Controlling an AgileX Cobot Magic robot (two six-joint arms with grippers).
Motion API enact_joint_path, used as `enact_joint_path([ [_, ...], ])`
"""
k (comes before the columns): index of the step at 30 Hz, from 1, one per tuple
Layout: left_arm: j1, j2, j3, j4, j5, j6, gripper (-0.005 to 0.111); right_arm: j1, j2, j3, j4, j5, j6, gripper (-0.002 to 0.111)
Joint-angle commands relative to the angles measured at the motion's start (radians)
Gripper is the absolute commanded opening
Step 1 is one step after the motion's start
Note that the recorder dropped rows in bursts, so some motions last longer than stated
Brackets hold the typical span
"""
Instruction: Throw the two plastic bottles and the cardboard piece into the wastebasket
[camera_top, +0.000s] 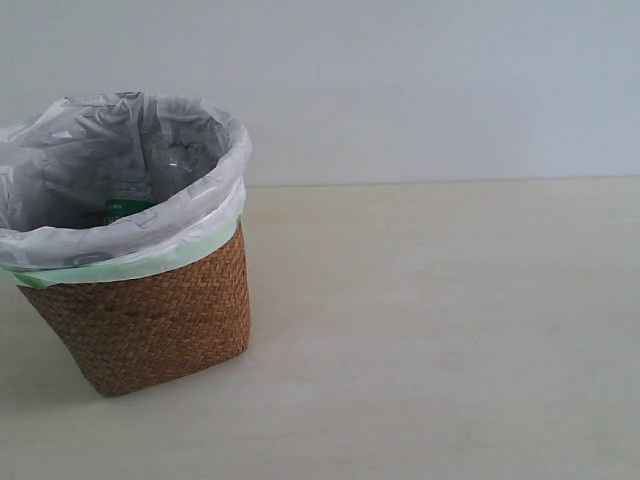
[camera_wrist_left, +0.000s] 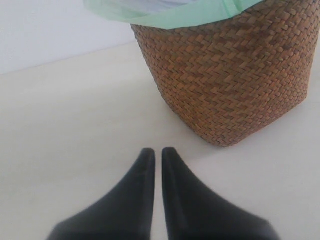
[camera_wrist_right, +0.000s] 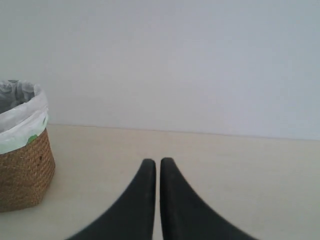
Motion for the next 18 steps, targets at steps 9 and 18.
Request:
enact_joint_path([
  [9,0.003,-0.006,0.004,-0.008,-0.013,-0.009,0.004,-0.161,-0.013,0.082,-0.008,-0.042,0.001,0.000],
  [18,0.003,-0.006,0.004,-0.008,-0.013,-0.009,0.004,-0.161,-0.013,0.158,-0.004,-0.035,0.001,0.000],
])
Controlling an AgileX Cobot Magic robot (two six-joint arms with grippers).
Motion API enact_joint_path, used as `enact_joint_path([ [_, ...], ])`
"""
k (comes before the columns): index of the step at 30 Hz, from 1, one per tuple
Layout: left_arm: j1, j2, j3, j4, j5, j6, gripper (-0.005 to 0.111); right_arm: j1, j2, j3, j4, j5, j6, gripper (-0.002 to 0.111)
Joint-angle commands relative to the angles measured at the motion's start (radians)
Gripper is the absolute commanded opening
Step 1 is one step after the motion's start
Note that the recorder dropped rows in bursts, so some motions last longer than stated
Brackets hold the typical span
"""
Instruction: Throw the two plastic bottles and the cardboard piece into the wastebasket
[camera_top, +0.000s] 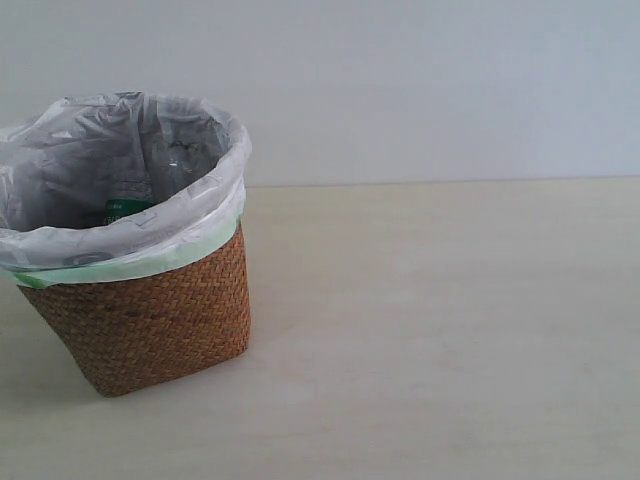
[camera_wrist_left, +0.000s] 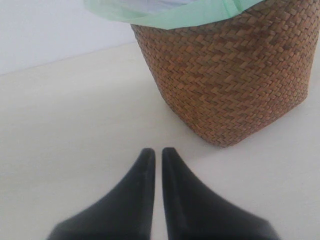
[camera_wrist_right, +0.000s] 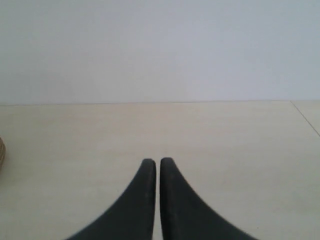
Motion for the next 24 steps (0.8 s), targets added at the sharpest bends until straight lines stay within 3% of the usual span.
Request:
enact_joint_path([
  [1,0.003,-0.006,0.004,-0.008,-0.013,-0.009,0.004,-0.008,-0.004,0.024,-0.004,0.000,0.001,0.000],
  [12,0.003,-0.006,0.004,-0.008,-0.013,-0.009,0.004,-0.008,-0.004,0.036,-0.004,-0.029,0.001,0.000],
  [13,0.003,-0.006,0.004,-0.008,-0.013,-0.009,0.004,-0.008,-0.004,0.048,-0.004,-0.071,0.001,0.000],
  [15,0.003,-0.006,0.004,-0.008,-0.013,-0.009,0.004,-0.008,-0.004,0.132,-0.004,-0.356,0.001,0.000],
  [19,0.003,-0.006,0.004,-0.008,-0.013,-0.009,0.004,-0.008,-0.004,0.238,-0.004,-0.701,0.001,0.000],
  [22,0.003,-0.006,0.004,-0.008,-0.013,-0.009,0.004,-0.008,-0.004,0.303,-0.004,-0.827,0.001,0.000],
  [24,0.003,-0.006,0.004,-0.008,-0.013,-0.009,0.004,-0.008,-0.004,0.338,-0.004,-0.821,0.001,0.000],
])
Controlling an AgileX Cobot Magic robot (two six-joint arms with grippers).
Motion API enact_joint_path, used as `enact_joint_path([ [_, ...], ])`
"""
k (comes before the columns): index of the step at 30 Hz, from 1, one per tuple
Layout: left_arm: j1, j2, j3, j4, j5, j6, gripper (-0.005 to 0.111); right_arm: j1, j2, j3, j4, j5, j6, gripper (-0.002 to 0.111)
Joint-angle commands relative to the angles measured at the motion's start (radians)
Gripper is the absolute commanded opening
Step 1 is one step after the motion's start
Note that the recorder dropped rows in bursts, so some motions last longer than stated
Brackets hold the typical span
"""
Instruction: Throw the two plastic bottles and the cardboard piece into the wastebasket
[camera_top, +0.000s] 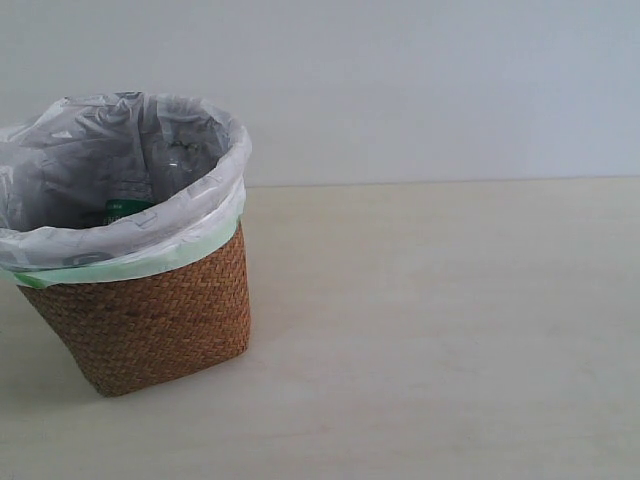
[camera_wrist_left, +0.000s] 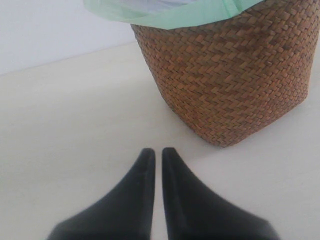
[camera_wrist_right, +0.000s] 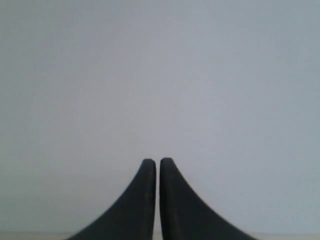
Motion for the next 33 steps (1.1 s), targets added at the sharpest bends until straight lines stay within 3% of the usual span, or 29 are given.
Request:
enact_joint_path([
  [1,0.003,-0.006,0.004,-0.008,-0.013,-0.009,0.004,-0.008,-0.006,0.068,-0.004,-0.041,0.001,0.000],
  [11,0.003,-0.006,0.004,-0.008,-0.013,-0.009,0.004,-0.008,-0.006,0.247,-0.004,-0.041,0.001,0.000],
  [23,0.003,-0.006,0.004,-0.008,-0.013,-0.009,0.004,-0.008,-0.006,0.247,0.021,0.112,0.001,0.000],
  [29,0.003,-0.006,0.004,-0.008,-0.013,-0.009,0.004,-0.008,-0.006,0.247,0.021,0.316,0.001,0.000],
  [33,0.003,-0.006,0.004,-0.008,-0.013,-0.009,0.004,-0.008,-0.006,0.247,0.021,0.322,0.001,0.000],
])
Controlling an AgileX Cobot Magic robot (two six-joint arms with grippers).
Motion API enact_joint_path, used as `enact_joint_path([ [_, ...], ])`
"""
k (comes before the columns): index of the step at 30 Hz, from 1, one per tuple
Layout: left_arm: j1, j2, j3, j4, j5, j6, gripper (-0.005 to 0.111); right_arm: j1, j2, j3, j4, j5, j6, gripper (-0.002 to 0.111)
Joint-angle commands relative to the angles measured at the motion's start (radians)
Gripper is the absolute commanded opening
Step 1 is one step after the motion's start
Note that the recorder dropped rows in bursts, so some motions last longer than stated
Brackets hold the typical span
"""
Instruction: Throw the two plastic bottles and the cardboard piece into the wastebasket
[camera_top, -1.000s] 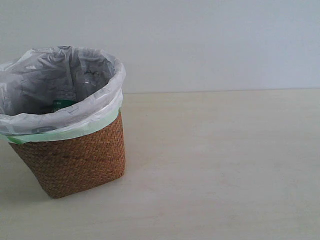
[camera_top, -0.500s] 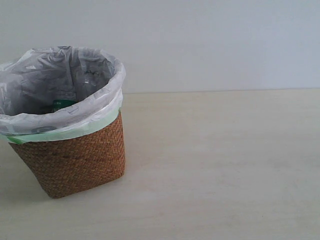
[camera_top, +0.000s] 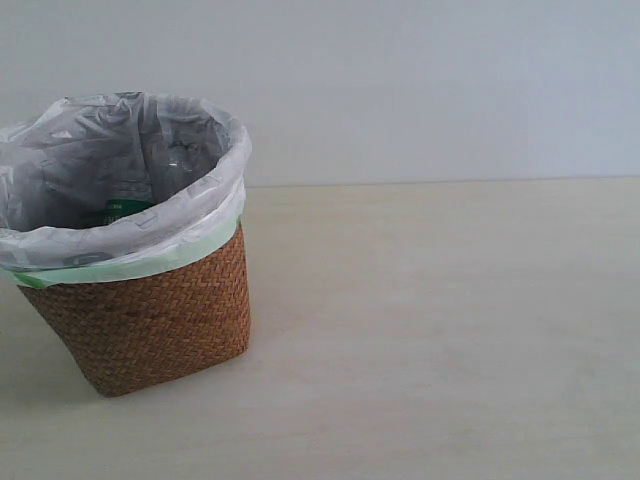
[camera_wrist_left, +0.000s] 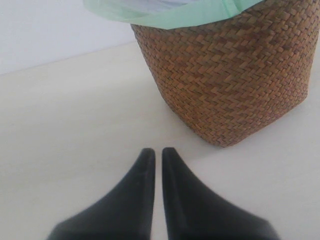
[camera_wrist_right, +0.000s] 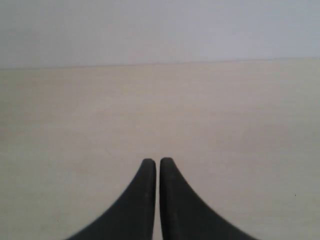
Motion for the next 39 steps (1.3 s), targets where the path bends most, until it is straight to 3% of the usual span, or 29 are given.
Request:
enact_joint_path([
  [1,0.003,-0.006,0.004,-0.008,-0.013,-0.009,0.004,-0.008,-0.006,-0.001,0.003,0.021,0.001,0.000],
  [39,0.003,-0.006,0.004,-0.008,-0.013,-0.009,0.004,-0.008,-0.006,-0.001,0.003,0.026,-0.093,0.000],
])
